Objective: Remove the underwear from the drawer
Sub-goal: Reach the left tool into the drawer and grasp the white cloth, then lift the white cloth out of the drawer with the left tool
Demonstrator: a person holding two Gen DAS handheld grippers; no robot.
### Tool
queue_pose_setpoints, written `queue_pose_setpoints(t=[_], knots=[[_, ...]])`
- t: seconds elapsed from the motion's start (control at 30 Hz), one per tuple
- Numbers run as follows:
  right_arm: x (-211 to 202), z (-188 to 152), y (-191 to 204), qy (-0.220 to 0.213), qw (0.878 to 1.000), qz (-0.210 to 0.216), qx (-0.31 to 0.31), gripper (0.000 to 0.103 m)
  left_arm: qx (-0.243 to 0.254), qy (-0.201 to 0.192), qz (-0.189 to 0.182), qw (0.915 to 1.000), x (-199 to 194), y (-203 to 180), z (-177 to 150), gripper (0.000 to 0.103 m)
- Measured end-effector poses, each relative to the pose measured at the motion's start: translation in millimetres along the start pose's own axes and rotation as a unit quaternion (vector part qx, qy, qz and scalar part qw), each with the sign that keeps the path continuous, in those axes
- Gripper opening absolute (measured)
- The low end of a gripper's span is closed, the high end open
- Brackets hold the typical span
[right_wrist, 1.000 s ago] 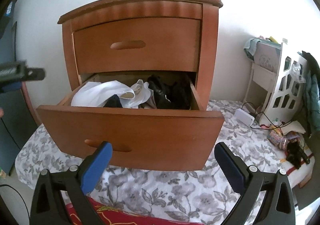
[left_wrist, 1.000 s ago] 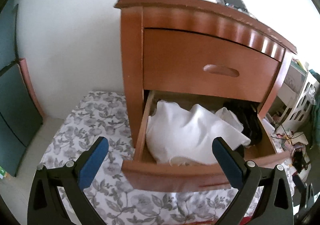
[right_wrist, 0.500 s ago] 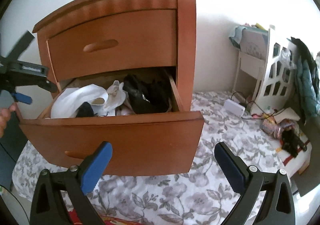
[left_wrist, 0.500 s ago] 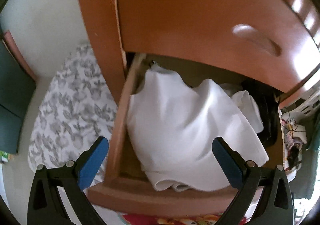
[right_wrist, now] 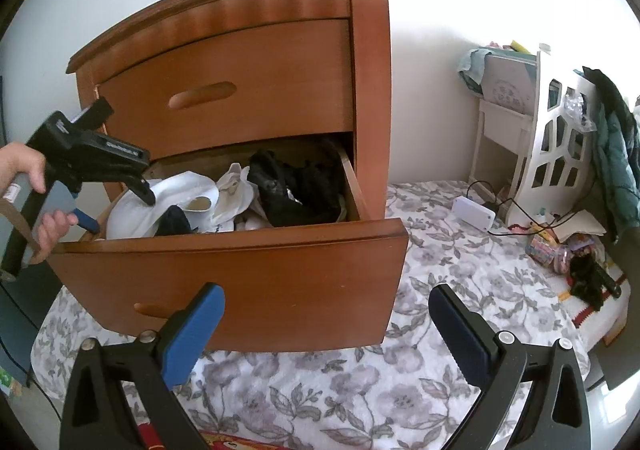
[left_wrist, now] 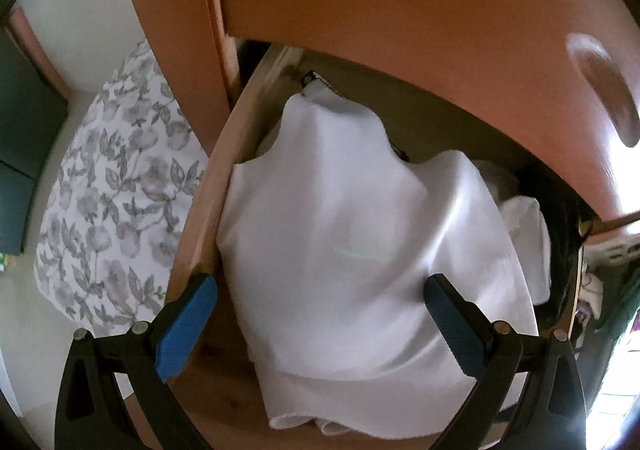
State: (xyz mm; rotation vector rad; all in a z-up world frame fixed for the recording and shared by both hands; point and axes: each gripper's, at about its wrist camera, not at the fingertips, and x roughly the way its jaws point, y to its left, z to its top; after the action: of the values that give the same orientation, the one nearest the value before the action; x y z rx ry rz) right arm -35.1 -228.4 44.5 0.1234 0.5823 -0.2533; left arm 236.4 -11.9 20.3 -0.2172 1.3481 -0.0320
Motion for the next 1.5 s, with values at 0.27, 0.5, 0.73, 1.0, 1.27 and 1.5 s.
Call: queue_pose_setpoints(t=[0.27,0.5,0.73,1.0,1.27,1.5], knots=[[1,0,-2,0.002,1.0,0.003,0.003,0.103,-0.012,0.012,-0.002,0.9999,9,-8,4,0.103],[1,0,-4,0.002,1.0,0.005,0.009,0.103,-0.009,-0.015,-0.001,0.9998,-1,-18,-2,0.091],[1,0,-5,0.001,1.0,0.007,0.013,0.103,-0.019,-0.044,-0.01,0.9988,-9,-3,-3,0.064],[2,0,-6,0.002,1.0,0.005,0.015,0.103,-0.031,-0.067,-0.027,0.9969,-26,11,-10,0.042],[0,-1,-5,-0.005,1.0,0.0,0.014,0.103,-0.021,-0.109,-0.051,0.9925,-56,16,-20,0.032],[-3,-2,-3,-0.008,1.0,-0.009,0.011,0.103,-0.014,-0.145,-0.074,0.9865,-82,26,-25,0.029]])
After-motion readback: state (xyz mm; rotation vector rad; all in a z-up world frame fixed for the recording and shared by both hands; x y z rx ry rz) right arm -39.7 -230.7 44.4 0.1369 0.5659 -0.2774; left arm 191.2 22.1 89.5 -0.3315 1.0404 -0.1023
